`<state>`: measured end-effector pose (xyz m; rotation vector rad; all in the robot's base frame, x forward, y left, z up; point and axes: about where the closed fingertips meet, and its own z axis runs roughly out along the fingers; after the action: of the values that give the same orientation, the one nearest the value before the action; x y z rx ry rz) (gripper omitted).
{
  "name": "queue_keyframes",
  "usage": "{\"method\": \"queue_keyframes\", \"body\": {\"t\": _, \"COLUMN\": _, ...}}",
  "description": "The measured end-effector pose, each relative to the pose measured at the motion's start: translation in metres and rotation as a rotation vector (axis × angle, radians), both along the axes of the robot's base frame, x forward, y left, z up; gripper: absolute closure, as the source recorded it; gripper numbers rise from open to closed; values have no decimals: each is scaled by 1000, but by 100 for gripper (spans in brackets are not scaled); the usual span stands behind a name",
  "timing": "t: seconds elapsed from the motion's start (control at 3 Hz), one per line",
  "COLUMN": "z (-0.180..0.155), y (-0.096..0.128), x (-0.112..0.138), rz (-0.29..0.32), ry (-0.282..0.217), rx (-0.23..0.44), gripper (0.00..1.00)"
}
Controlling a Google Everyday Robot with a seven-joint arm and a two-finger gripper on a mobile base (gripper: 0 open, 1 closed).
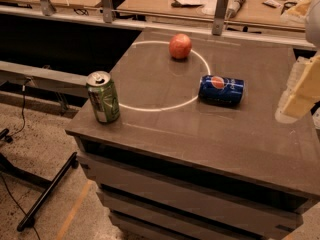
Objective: Knock green can over
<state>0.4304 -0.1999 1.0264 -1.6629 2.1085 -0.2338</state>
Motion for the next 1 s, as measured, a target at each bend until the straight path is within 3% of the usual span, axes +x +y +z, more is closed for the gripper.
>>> {"method": "queue_keyframes", "body": {"t": 0.33, "z": 0, "y": 0, "x": 0, "rz": 0, "ry": 0, "rx": 0, "gripper": 0}}
{"method": "queue_keyframes", "body": {"t": 0.67, "z": -3, "y": 26, "x": 14, "rz": 35, "ry": -3, "rx": 64, "gripper": 0}}
{"method": "queue_keyframes", "body": {"t": 1.0, "z": -15, "y": 50, "x": 39, "rz": 50, "ry": -4, "rx": 199, "gripper": 0}}
